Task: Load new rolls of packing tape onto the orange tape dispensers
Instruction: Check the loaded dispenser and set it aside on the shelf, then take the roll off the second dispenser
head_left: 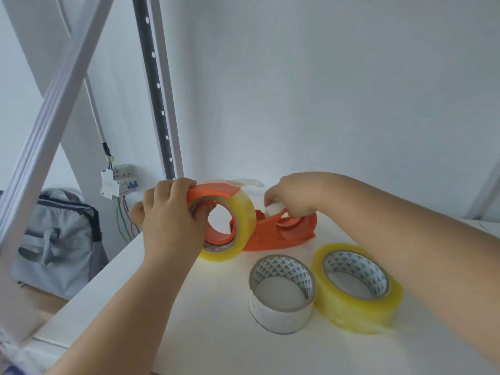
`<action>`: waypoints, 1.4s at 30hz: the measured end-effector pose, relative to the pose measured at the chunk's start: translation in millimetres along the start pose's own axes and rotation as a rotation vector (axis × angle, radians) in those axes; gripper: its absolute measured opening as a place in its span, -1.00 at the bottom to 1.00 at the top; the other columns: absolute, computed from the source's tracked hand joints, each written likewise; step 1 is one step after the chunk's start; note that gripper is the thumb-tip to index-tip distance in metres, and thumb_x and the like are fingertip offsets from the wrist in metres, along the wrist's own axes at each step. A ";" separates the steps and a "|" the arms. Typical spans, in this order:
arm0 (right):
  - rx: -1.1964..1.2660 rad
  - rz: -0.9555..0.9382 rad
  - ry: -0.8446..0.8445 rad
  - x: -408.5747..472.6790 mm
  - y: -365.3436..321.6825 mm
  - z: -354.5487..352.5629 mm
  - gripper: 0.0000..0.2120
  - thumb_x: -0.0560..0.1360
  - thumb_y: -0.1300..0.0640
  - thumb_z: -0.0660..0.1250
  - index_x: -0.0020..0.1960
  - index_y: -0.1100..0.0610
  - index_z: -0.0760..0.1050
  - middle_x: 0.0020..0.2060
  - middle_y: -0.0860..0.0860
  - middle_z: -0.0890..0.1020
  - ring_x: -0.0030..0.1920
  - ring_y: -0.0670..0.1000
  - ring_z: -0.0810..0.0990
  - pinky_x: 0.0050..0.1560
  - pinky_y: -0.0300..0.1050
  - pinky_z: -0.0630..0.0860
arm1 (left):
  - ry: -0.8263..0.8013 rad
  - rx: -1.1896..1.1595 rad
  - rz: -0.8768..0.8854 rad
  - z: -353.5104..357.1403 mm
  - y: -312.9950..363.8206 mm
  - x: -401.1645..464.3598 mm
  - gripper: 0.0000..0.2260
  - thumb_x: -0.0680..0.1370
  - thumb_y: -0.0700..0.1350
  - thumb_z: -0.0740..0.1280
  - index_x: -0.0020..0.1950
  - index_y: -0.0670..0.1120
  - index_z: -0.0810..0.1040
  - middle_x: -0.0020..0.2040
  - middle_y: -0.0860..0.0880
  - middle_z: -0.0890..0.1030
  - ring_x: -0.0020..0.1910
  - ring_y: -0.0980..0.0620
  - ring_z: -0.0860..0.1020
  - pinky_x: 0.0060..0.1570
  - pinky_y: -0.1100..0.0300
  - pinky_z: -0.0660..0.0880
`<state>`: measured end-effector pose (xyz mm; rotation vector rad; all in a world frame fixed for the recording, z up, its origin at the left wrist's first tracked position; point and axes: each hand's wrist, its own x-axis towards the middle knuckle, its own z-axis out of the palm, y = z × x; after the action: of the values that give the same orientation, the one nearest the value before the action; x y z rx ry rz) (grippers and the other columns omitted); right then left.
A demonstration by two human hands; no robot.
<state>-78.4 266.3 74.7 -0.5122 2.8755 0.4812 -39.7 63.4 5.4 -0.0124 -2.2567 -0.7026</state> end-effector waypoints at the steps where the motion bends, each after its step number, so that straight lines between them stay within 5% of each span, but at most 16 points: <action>1: 0.010 0.005 -0.010 -5.3 2.4 0.7 -0.51 0.47 0.25 0.22 0.32 -0.12 0.35 -0.09 -0.06 0.44 -0.18 0.00 0.47 -0.32 -0.15 0.37 | -0.011 -0.007 -0.003 0.7 1.7 6.1 -0.67 0.45 0.00 0.40 0.17 -0.05 0.50 0.14 -0.10 0.50 0.17 -0.17 0.34 0.22 -0.16 0.27; 5: 0.020 0.008 -0.061 -24.9 7.0 5.6 -0.54 0.45 0.05 0.31 0.32 -0.18 0.35 0.07 -0.04 0.49 -0.05 0.03 0.49 -0.18 -0.08 0.47 | -0.025 -0.029 0.010 5.4 10.5 30.0 -0.67 0.42 0.06 0.42 0.13 -0.01 0.52 0.09 -0.06 0.51 0.13 -0.15 0.36 0.19 -0.16 0.30; 13: 0.328 0.021 -0.186 -47.7 10.9 -1.7 -0.26 0.29 -0.12 0.50 0.39 -0.27 0.26 0.35 -0.13 0.36 0.30 0.00 0.40 0.27 -0.01 0.40 | -0.056 -0.052 0.082 22.7 39.7 54.0 -0.66 0.39 0.14 0.40 0.09 0.02 0.51 0.05 -0.02 0.51 0.13 -0.12 0.40 0.18 -0.01 0.20; 17: 0.429 0.078 -0.148 -55.0 18.8 -10.4 -0.27 0.20 -0.41 0.35 0.31 -0.17 0.42 0.31 -0.14 0.45 0.29 -0.05 0.42 0.36 0.02 0.32 | -0.063 -0.075 0.112 28.9 52.3 54.4 -0.64 0.40 0.14 0.39 0.09 -0.01 0.50 0.06 -0.03 0.50 0.14 -0.11 0.40 0.16 0.05 0.18; 20: 0.450 0.190 -0.008 -53.4 23.1 -13.6 0.03 -0.04 -0.61 0.13 0.28 -0.04 0.48 0.31 -0.09 0.49 0.32 0.01 0.43 0.38 0.07 0.31 | -0.059 -0.071 0.111 33.9 59.3 56.6 -0.63 0.39 0.15 0.40 0.08 -0.02 0.49 0.06 -0.03 0.51 0.13 -0.11 0.41 0.14 0.06 0.19; 22: 0.476 0.267 0.072 -48.0 23.6 -12.3 0.11 0.01 -0.63 0.08 0.33 0.06 0.42 0.35 0.00 0.46 0.32 0.07 0.43 0.34 0.07 0.34 | -0.046 -0.080 0.090 37.2 62.2 59.2 -0.63 0.38 0.15 0.40 0.07 -0.02 0.47 0.05 -0.02 0.50 0.11 -0.10 0.42 0.11 0.09 0.20; 28: 0.727 0.225 0.437 -23.0 17.6 -2.6 0.00 0.32 -0.33 0.37 0.55 0.00 -0.05 0.50 0.01 0.22 0.46 0.05 0.27 0.33 -0.10 0.24 | -0.103 -0.191 -0.048 52.5 66.0 60.1 -0.65 0.35 0.17 0.41 -0.02 0.03 0.42 -0.06 0.06 0.43 0.06 -0.06 0.46 0.13 0.04 0.36; 31: 0.696 0.184 0.521 -11.4 18.6 -2.9 -0.05 0.33 -0.20 0.45 0.54 0.04 0.03 0.50 -0.01 0.23 0.46 0.03 0.25 0.29 -0.19 0.21 | -0.169 -0.340 -0.169 67.1 66.0 60.3 -0.62 0.29 0.21 0.41 -0.06 0.07 0.37 -0.08 0.06 0.47 -0.02 -0.08 0.53 0.03 -0.07 0.51; 36: 0.633 0.236 0.552 5.9 33.4 1.5 -0.14 0.37 -0.04 0.48 0.52 0.08 0.10 0.47 0.03 0.27 0.44 0.06 0.28 0.30 -0.18 0.24 | -0.310 -0.547 -0.297 84.1 68.9 56.1 -0.58 0.33 0.18 0.44 0.04 0.01 0.40 -0.06 0.02 0.59 -0.25 0.04 0.59 -0.40 0.25 0.46; 42: 0.478 0.166 0.566 7.9 50.7 11.3 -0.34 0.43 0.07 0.39 0.47 0.01 0.23 0.42 0.01 0.37 0.39 0.08 0.35 0.32 -0.11 0.29 | -0.508 -0.537 -0.138 93.2 69.5 52.2 -0.55 0.37 0.15 0.45 0.07 -0.03 0.35 -0.14 0.10 0.48 -0.18 0.11 0.51 -0.25 0.24 0.45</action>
<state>-102.7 312.9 76.6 -0.3681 3.4116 -0.4053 -124.0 157.6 21.7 -0.3307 -2.4752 -1.5015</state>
